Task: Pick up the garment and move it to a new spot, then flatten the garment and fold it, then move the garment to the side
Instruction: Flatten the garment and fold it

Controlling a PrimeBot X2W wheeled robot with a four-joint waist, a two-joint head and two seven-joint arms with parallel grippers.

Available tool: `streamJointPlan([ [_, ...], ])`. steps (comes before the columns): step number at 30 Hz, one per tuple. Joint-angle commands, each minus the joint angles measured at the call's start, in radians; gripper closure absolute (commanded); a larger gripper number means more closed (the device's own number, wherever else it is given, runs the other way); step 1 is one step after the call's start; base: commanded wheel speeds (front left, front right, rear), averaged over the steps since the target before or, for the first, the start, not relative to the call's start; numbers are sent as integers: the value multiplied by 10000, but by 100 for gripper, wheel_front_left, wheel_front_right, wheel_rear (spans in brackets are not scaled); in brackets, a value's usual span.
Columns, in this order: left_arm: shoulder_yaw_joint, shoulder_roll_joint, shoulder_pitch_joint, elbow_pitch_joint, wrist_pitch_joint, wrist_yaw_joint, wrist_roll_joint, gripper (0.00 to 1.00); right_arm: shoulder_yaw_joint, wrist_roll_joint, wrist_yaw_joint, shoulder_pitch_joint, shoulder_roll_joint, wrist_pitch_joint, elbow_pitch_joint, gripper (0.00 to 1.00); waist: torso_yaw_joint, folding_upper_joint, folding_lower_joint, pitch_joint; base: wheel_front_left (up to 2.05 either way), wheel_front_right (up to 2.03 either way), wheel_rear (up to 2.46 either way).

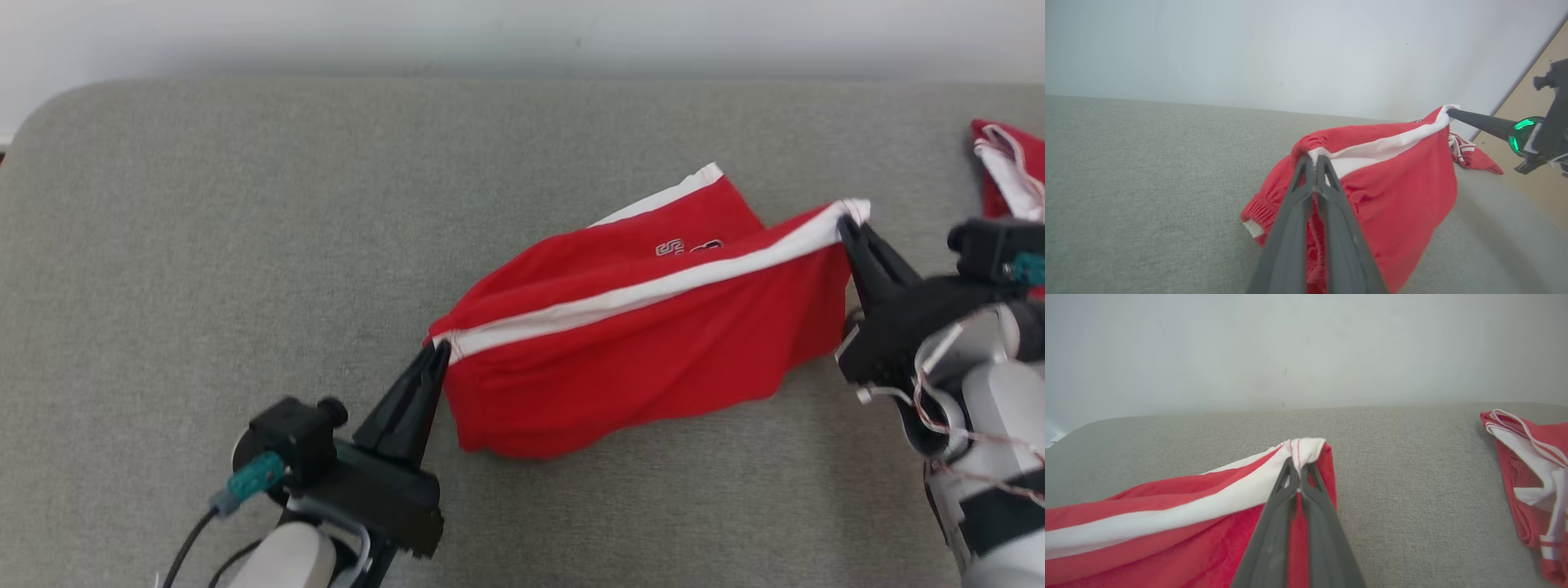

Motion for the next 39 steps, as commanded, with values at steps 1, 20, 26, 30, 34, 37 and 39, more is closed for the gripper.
streamJointPlan([
  [1,-7,-73,-400,185,0,23,-146,100,176,-136,-30,-602,15,-125,513,100,511,-1,-3,676,0,0,0],
  [20,-358,-423,-1830,1707,0,17,-563,0,1678,-612,-32,-4323,499,-1712,5714,0,893,-1,-3,1083,0,0,0],
  [26,-15,-419,-1328,1661,0,18,-370,0,2406,-267,-32,-3980,228,-2254,6233,0,796,-1,-3,609,0,0,0],
  [30,704,-438,-707,1267,1,18,-132,0,2922,79,-32,-3605,-74,-2444,6333,0,744,-1,-3,299,0,0,0],
  [34,2057,-612,3,542,1,58,345,0,3277,463,-32,-3267,-326,-2420,6478,0,756,-1,-3,167,0,0,0],
  [37,3053,-740,490,-68,1,84,979,0,3501,707,-31,-3132,-434,-2416,6551,0,800,-1,-3,191,0,0,0],
  [39,3639,-877,808,-460,1,88,1354,0,3583,823,-31,-3110,-480,-2395,6653,0,837,-1,-3,244,0,0,0],
])
